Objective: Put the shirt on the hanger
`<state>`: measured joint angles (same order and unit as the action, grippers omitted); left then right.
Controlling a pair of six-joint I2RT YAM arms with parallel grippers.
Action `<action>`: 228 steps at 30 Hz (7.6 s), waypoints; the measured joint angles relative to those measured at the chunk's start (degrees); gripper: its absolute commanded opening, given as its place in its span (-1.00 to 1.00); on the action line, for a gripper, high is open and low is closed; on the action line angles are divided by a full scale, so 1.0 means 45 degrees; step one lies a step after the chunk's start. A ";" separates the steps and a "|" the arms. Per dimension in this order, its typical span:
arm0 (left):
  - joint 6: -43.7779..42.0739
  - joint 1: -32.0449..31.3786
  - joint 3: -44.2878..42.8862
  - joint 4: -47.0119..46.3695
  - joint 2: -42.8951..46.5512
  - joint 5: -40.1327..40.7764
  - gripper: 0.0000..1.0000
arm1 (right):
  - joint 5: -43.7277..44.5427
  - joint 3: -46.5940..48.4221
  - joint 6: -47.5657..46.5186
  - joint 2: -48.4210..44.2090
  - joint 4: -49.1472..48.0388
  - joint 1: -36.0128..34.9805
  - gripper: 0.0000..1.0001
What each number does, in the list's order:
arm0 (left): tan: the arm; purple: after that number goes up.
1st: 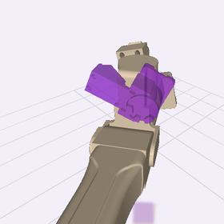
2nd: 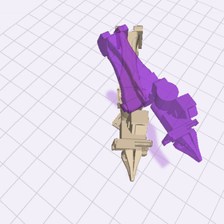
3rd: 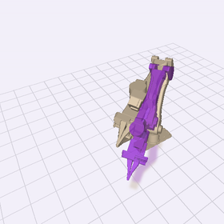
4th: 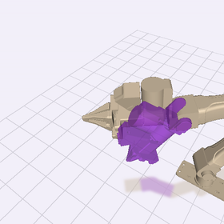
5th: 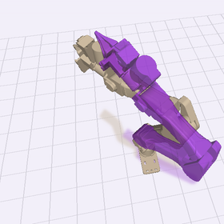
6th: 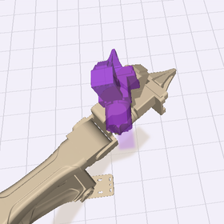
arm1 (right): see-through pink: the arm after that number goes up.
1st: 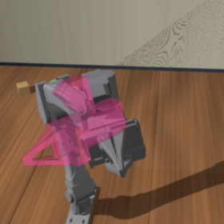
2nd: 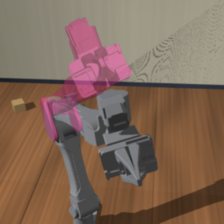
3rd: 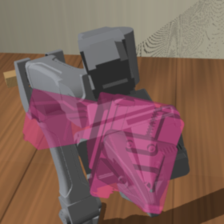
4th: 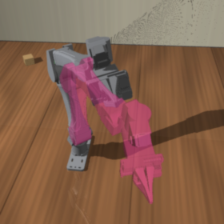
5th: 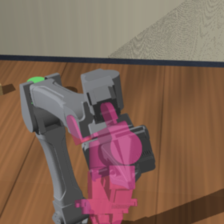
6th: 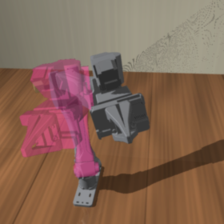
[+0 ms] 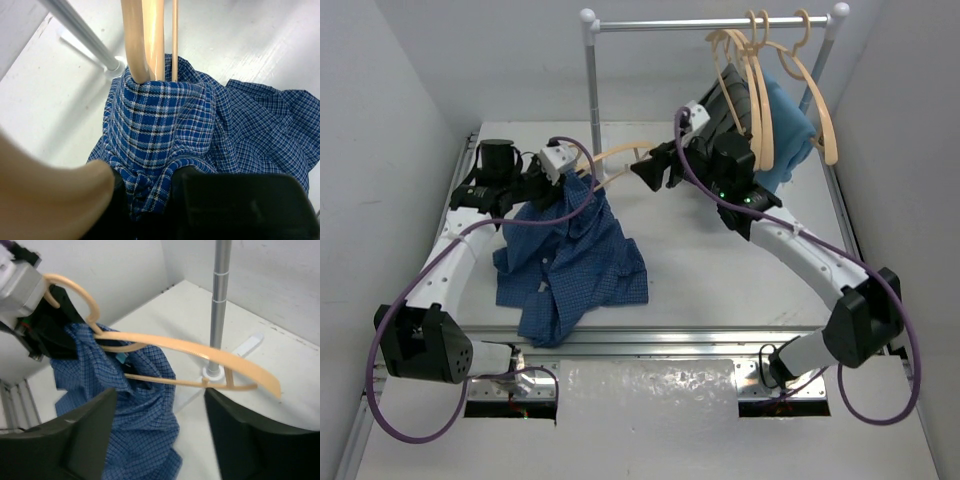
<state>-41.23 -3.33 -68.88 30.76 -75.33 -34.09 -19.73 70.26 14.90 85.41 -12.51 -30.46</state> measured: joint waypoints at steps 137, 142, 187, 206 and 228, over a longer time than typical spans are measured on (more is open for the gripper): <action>-0.2919 0.0058 0.1030 0.1336 0.0505 -0.0578 -1.00 | -0.1175 -0.1943 -0.2827 -0.0811 0.3818 -0.1846 0.24; -0.3264 0.0058 0.1030 0.1496 0.0350 -0.0874 -1.00 | -0.2433 -0.2181 -0.3016 -0.2123 0.3317 -0.1379 -0.26; -0.4716 -0.0019 0.0243 0.3240 0.0015 -0.3395 -1.00 | -0.5974 0.3293 -0.5984 0.4070 0.5289 -0.0918 -0.25; -0.7650 0.1311 -0.2205 0.6951 -0.1511 -0.5406 -0.29 | -0.4546 0.0379 -0.6149 0.1559 0.4216 -0.1384 -1.00; -0.6892 0.2739 0.0359 0.3342 -0.1685 -0.1224 -1.00 | -0.4070 0.0675 -0.5887 -0.0253 0.7291 -0.0097 -1.00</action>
<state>-72.25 8.99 -67.26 45.80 -82.91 -39.59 -38.04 73.30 -11.60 84.27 20.29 -30.89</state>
